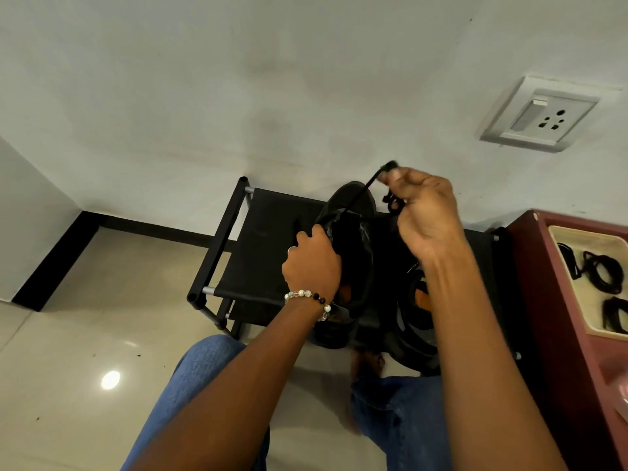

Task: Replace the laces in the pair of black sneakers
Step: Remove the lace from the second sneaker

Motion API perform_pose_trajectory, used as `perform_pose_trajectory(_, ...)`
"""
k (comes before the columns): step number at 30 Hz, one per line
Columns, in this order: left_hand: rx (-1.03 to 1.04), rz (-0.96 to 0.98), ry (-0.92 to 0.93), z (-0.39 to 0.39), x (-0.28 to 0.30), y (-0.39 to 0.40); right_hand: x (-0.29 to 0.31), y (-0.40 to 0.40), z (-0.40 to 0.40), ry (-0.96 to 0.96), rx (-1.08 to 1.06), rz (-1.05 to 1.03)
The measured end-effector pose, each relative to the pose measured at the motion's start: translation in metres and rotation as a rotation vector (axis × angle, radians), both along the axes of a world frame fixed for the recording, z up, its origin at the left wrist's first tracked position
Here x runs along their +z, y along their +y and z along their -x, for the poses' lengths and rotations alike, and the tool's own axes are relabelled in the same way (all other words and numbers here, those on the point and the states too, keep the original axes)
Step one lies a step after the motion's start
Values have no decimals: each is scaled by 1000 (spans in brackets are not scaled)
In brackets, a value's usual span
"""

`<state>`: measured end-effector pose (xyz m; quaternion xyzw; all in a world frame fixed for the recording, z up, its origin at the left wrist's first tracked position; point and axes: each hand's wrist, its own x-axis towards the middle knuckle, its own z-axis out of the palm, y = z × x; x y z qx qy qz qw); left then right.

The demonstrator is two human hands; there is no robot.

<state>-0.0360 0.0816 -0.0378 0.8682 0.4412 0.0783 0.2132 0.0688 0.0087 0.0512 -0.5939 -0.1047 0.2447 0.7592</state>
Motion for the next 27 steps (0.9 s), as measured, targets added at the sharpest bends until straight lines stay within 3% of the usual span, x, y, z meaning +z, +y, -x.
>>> perform_pose_trajectory(3, -10, -6, -1, 1, 1, -1, 11, -14, -6, 108, 68, -382)
perform_pose_trajectory(6, -12, -3, -6, 2, 1, -1, -7, -5, -5, 99, 22, -359)
perform_pose_trajectory(10, -8, -3, -12, 1, 1, 0, -39, 14, -8, -503, -47, 418)
perform_pose_trajectory(13, -5, 4, -18, 0, 0, 0, -52, 27, 1, -845, 200, 935)
perform_pose_trajectory(15, 0, 2, -14, 0, -1, 0, -56, 34, 10, -925, 299, 1117)
perform_pose_trajectory(18, 0, 0, -7, 0, -1, 1, -57, 38, 17, -971, 252, 1240)
perform_pose_trajectory(20, 0, 1, -16, 0, -1, 1, -59, 37, 16, -973, 216, 1235)
perform_pose_trajectory(23, 6, -1, -32, 1, -1, 2, -64, 34, 8, -834, 164, 1040)
perform_pose_trajectory(27, 2, -11, -17, 1, -2, 2, -42, 21, 6, -230, 50, 438)
